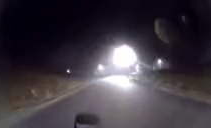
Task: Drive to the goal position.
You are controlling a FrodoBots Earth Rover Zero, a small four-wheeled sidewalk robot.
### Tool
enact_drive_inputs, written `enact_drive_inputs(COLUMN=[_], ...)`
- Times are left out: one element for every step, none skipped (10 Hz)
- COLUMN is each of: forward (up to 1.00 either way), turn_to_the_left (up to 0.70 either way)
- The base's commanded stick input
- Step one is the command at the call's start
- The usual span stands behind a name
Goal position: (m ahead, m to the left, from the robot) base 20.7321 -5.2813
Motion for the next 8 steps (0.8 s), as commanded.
enact_drive_inputs(forward=[1.0,1.0,1.0,1.0,1.0,1.0,1.0,1.0], turn_to_the_left=[0.0,-0.01,-0.04,-0.05,-0.05,-0.04,-0.03,0.0])
